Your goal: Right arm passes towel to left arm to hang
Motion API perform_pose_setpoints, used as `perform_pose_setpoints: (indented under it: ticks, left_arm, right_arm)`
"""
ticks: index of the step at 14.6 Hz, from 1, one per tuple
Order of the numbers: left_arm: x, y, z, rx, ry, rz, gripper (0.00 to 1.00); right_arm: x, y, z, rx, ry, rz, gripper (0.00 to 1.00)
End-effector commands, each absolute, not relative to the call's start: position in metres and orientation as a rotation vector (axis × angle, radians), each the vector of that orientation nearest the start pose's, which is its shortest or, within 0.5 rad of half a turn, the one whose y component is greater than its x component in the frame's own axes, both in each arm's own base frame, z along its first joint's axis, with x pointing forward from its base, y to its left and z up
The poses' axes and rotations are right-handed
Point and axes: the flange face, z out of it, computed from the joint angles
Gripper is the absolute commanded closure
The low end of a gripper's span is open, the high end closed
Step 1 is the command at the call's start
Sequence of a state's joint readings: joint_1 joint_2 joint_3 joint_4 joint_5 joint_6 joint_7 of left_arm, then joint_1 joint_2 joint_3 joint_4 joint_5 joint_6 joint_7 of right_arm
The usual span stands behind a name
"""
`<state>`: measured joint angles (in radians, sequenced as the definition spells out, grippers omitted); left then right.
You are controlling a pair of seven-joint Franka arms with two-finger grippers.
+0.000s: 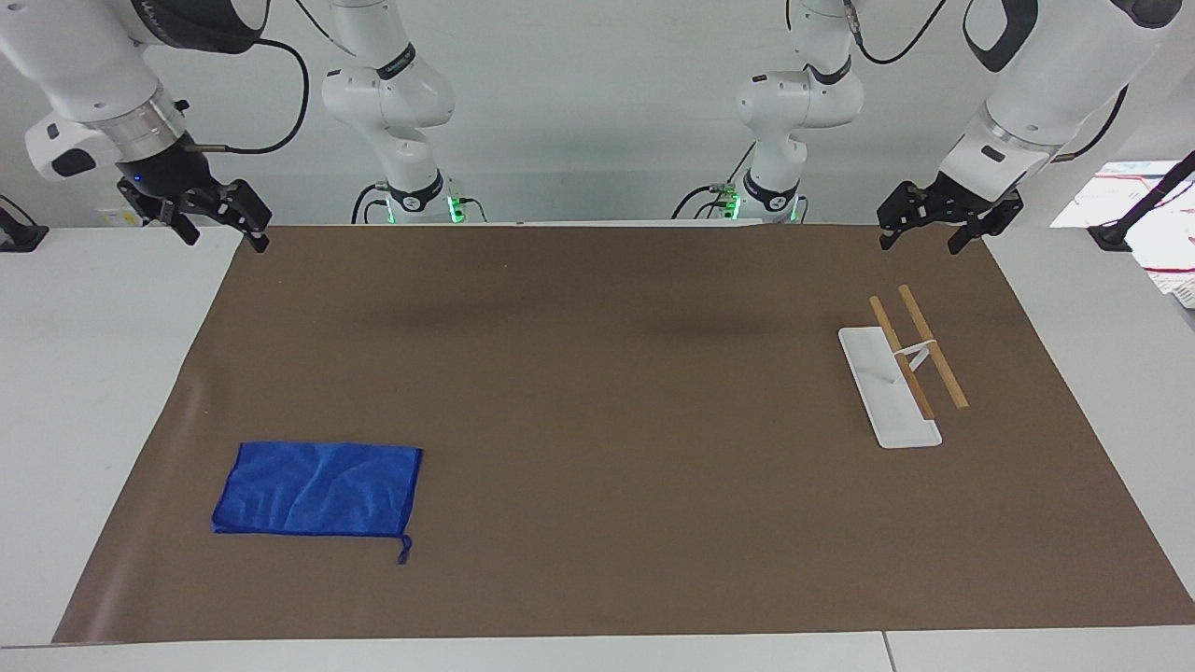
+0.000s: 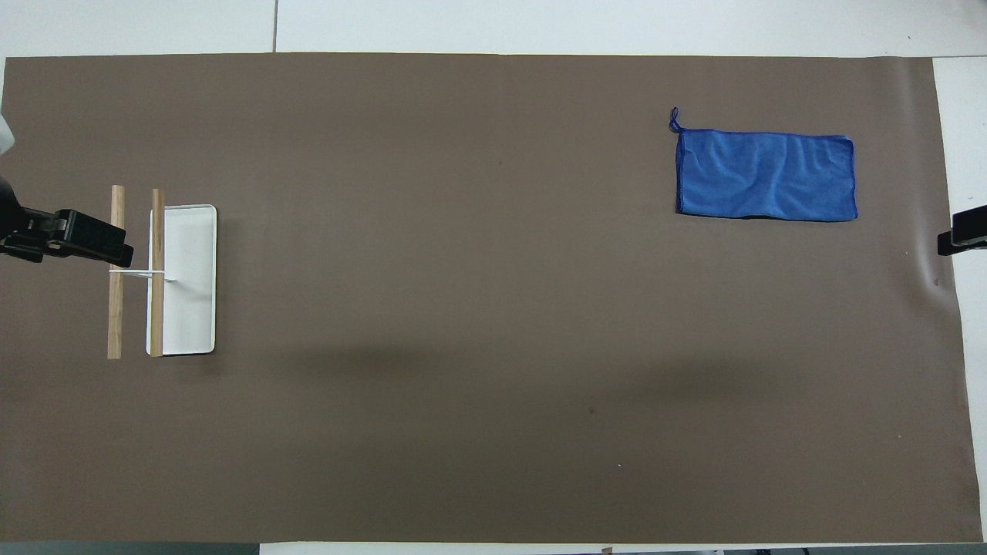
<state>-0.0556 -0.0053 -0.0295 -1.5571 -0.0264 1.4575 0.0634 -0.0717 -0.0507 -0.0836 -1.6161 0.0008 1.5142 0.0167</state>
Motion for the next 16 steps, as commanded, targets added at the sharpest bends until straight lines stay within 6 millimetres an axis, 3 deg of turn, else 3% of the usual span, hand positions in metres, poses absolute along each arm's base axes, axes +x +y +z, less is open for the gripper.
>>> perform_pose_setpoints:
  ticks: [1, 5, 9, 12, 14, 16]
  left_arm:
    - [0.53, -0.046, 0.626, -3.162, 0.247, 0.158, 0.0]
    - [0.53, -0.047, 0.626, -3.162, 0.249, 0.158, 0.0]
    - [0.53, -0.046, 0.626, -3.162, 0.247, 0.158, 0.0]
    - [0.53, -0.047, 0.626, -3.162, 0.249, 0.158, 0.0]
    - [0.531, -0.046, 0.625, -3.162, 0.247, 0.161, 0.0]
    - [0.53, -0.047, 0.626, -3.162, 0.249, 0.158, 0.0]
  right_arm:
    - [0.522, -0.087, 0.628, -3.104, 0.242, 0.076, 0.0]
    - [0.519, -0.092, 0.63, -3.097, 0.27, 0.077, 0.0]
    - [0.517, -0.083, 0.632, -3.099, 0.231, 0.073, 0.0]
    - [0.538, -0.056, 0.628, -3.124, 0.152, -0.042, 0.0]
    - [0.56, -0.044, 0.611, -3.126, 0.12, -0.097, 0.0]
    - [0.591, -0.037, 0.578, -3.127, 0.104, -0.066, 0.0]
